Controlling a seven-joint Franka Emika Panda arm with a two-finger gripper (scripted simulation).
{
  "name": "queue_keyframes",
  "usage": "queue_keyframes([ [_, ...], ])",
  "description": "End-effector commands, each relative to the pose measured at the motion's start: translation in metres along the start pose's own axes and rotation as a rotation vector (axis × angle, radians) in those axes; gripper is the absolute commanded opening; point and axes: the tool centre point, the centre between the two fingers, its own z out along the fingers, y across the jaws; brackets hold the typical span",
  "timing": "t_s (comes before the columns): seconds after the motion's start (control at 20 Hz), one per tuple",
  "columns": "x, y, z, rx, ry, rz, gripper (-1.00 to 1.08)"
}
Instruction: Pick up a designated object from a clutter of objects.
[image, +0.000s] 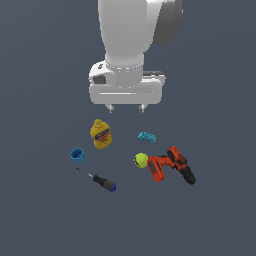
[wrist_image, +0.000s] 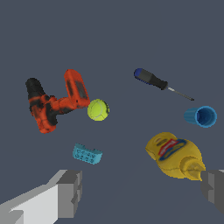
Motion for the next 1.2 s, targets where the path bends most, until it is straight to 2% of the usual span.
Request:
queue_keyframes([
  [0.0,0.000,0.000,0.000,0.000,0.000,0.000,1.00],
  [0.5,-0.007,0.034,0.003,-0.017,-0.015,0.046,1.00],
  [0.85,-0.007,0.031,0.007,-0.018,-0.015,0.023,1.00],
  [1.15,-0.006,0.022,0.026,-0.025,-0.015,-0.062,1.00],
])
